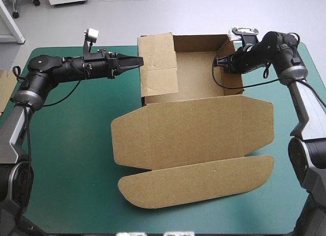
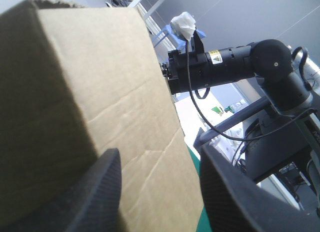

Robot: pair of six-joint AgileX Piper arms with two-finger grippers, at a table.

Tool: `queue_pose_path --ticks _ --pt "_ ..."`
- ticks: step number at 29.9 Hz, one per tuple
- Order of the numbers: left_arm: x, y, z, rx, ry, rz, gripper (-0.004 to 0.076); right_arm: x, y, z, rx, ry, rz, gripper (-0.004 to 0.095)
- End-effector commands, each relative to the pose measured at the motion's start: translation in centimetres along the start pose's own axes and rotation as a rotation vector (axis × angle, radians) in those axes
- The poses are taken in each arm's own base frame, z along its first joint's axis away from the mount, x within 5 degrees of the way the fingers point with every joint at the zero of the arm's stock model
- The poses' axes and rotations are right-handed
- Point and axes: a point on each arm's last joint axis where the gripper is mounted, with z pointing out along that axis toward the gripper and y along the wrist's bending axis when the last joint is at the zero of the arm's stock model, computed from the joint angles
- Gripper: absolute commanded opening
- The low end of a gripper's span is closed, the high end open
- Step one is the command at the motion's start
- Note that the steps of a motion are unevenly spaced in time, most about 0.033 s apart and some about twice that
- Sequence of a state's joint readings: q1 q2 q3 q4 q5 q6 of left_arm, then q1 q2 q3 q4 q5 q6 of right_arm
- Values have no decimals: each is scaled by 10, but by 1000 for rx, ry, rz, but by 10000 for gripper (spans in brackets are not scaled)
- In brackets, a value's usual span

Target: Fold the box

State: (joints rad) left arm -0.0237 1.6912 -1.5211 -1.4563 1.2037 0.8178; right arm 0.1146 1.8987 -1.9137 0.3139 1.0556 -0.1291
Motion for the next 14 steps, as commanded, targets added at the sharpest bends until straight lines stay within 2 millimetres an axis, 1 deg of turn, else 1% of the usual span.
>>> queue_pose_path --ticks 1,3,4,6,11,14 --pt "-18 -56 -21 34 -66 144 356 -12 11 -34 -36 -120 8 -11" --pt "-18 -60 -27 -63 -43 194 356 -12 11 -33 -35 -117 8 -11" --pt "-18 -61 -34 -142 -32 220 356 -11 11 -33 -34 -115 7 -11" --pt "-19 -61 -44 -238 -34 245 356 -11 11 -33 -35 -113 7 -12" --pt "-26 -65 -85 -432 -106 290 356 -11 11 -33 -35 -113 7 -12" --pt "-31 -68 -114 -520 -189 295 356 -11 11 -33 -35 -113 7 -12"
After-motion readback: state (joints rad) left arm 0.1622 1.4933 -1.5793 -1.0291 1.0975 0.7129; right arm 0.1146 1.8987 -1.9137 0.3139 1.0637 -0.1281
